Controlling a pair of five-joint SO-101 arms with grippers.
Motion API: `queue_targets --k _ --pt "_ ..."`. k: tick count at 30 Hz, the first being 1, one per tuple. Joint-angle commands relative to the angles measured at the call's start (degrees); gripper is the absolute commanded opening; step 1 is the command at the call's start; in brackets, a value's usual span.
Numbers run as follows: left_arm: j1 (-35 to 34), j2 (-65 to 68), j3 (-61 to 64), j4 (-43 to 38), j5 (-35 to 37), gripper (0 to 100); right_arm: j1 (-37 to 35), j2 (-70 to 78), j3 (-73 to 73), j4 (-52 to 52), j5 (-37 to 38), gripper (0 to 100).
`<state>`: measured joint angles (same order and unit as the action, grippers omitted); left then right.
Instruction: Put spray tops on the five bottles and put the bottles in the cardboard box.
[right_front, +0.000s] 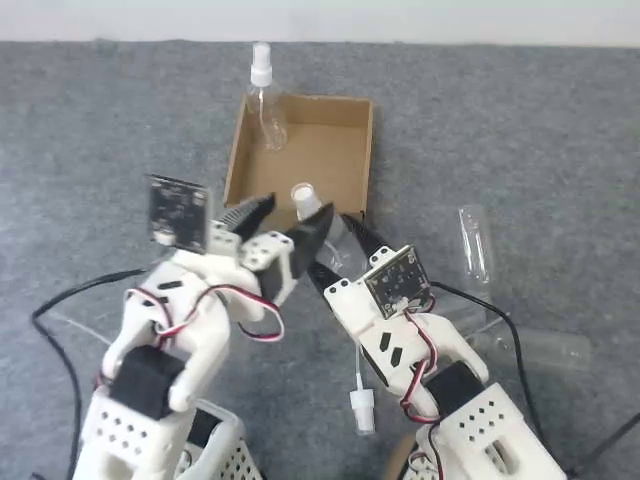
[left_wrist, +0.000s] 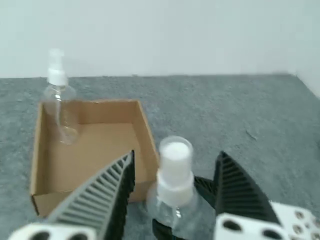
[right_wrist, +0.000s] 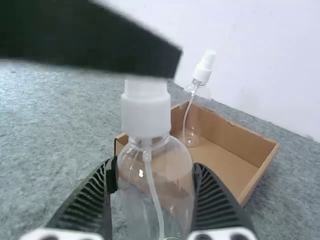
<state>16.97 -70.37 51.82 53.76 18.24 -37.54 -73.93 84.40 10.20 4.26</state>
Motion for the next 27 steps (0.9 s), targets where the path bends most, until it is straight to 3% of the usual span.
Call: queue_targets --k 1,16,22,27 --pt "-3.16 -1.23 -5.49 0.88 2.46 28 0.31 -1.63 -3.25 -1.63 0.09 0.7" --pt "-4.4 -1.23 -6.64 1.05 5.63 28 -3.74 -1.54 -2.9 -1.19 0.26 0.7" --pt "-13.71 -1.23 -4.97 -3.69 9.85 28 -3.74 -1.8 -2.81 -1.1 0.26 0.7" --pt "-10.81 -1.23 -2.07 -4.66 9.41 28 -3.74 -1.98 -2.81 -1.1 0.26 0.7"
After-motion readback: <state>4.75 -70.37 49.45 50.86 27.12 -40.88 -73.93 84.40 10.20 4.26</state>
